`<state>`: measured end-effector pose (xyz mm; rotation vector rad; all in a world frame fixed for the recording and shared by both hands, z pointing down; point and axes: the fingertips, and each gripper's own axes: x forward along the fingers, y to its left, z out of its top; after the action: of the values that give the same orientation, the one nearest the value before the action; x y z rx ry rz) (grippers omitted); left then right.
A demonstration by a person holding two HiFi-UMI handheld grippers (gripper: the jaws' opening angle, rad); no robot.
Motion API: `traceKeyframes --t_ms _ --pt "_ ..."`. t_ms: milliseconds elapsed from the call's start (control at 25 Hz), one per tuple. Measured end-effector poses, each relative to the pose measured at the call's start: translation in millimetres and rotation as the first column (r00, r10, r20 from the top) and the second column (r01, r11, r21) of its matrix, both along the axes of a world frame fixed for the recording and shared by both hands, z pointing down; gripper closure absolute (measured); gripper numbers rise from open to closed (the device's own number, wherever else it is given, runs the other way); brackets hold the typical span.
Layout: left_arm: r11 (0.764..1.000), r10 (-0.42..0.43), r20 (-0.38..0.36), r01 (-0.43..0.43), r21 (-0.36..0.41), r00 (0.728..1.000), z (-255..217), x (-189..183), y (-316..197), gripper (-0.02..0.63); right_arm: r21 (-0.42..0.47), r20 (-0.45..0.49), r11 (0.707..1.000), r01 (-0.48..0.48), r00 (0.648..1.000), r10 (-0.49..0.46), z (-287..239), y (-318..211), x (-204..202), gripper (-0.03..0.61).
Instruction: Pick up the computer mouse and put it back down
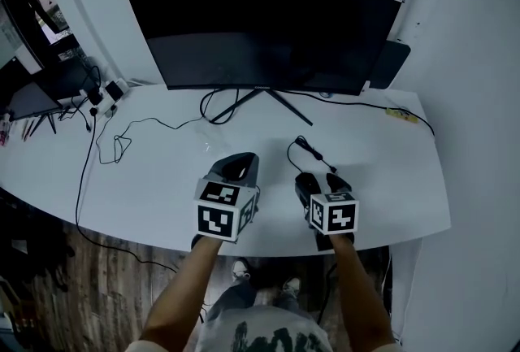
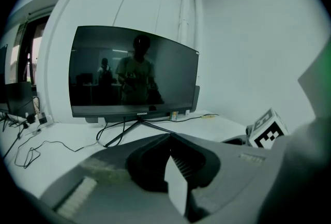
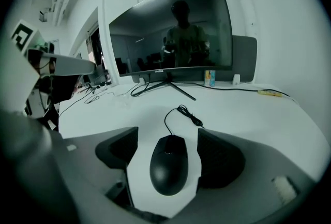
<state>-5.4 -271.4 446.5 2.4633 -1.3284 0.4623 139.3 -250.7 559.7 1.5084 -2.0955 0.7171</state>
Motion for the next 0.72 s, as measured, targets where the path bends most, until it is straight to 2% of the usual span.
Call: traceKeyframes --t_ms 320,720 --pt "1.000 0.005 0.012 -0.005 -0.021 1.000 12 -2 3 0.609 -0.060 -0.033 0.998 -0.020 0.999 0.018 43 -1 -1 0.212" --pt "0.999 0.008 0.024 -0.007 -0.036 1.000 20 -7 0 0.609 -0.127 -0.056 0.991 -0.046 0.998 0.039 70 0 -2 0.212"
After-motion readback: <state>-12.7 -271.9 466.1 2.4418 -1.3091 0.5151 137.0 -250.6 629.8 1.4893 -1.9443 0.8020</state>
